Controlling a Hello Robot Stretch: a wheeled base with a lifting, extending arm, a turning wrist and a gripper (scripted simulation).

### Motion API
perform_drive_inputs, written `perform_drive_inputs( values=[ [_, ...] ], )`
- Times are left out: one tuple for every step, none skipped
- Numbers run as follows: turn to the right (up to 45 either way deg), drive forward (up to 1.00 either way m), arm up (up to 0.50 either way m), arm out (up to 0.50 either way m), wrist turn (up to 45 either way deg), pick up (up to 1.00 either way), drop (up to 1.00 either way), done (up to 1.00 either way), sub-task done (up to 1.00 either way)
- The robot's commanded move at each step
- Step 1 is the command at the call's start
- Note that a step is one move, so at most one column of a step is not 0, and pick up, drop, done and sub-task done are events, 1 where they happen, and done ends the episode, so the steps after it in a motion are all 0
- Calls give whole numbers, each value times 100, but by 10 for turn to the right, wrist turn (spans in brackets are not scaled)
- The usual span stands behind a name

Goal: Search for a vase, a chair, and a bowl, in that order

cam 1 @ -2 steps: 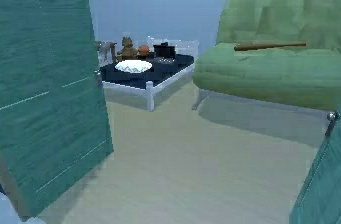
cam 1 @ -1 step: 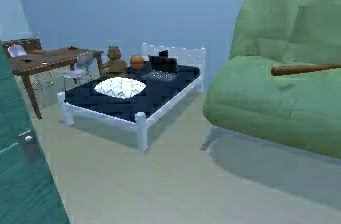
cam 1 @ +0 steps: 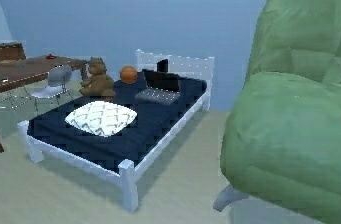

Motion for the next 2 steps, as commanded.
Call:
perform_drive_inputs(
  values=[
    [-90, 0, 0, 0, 0, 0, 0, 0, 0],
    [0, 65, 0, 0, 0, 0, 0, 0, 0]
  ],
)
